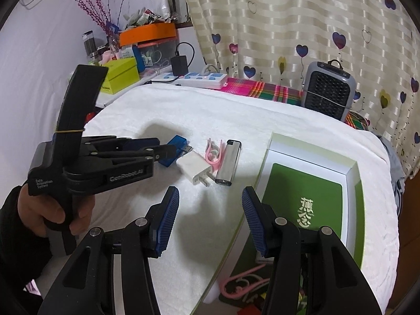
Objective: Organize rigid objects
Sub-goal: 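Grasp the blue USB stick with the left gripper, then lift the blue USB stick with the left gripper while the right gripper approaches the white charger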
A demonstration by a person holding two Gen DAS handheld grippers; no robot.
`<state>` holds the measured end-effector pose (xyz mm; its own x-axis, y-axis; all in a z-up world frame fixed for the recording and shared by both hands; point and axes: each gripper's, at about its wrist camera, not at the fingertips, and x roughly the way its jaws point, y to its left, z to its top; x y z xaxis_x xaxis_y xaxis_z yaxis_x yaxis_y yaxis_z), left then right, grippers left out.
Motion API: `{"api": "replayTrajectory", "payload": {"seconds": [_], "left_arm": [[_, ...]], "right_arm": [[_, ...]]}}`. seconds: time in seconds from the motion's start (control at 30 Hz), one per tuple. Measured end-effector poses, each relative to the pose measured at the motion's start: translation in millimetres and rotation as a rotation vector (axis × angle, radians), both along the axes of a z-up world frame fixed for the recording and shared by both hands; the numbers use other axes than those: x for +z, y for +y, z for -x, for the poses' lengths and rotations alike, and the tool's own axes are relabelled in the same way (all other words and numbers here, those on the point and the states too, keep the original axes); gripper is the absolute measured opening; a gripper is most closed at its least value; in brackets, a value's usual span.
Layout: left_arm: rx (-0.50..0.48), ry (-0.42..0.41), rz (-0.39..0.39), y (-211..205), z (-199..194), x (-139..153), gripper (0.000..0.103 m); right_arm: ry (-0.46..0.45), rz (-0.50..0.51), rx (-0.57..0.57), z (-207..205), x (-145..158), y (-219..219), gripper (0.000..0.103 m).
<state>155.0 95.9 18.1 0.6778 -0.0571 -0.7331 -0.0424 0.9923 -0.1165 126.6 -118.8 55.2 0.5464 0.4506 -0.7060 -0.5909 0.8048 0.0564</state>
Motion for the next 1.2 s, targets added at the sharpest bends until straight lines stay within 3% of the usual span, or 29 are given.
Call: {"api": "replayTrajectory", "payload": {"seconds": [0.07,0.17,0.37,0.77,1.03,1.2], "left_arm": [[-0.007,0.030,-0.015,-1.6,-3.7,-7.9,0.031],[0.004,0.038,-0.017,1.7,-1.1,-9.5,0.021],[0.019,0.021,0.015,16.1,12.5,-7.6,0.021],[0.030,0.042,0.003,23.8,21.8,-4.7,0.021],[0.034,0.032,0.008,27.6,26.5,-1.4,0.021],[0.038,0.043,0.016,30.9,24.5,-5.0,0.021]], "right_arm": [[0.000,0.009,0.006,-3.5,-0.9,3.5,0.051],[-0.002,0.030,0.019,-9.1,-1.9,10.8,0.051],[0.011,0.080,0.078,-22.9,-10.5,34.3,0.051],[0.086,0.238,0.163,-51.0,-41.3,73.9,0.051],[0.109,0.223,0.267,-37.5,-40.2,88.9,0.051],[0.094,0.237,0.215,-45.6,-43.5,92.3,0.051]]}}
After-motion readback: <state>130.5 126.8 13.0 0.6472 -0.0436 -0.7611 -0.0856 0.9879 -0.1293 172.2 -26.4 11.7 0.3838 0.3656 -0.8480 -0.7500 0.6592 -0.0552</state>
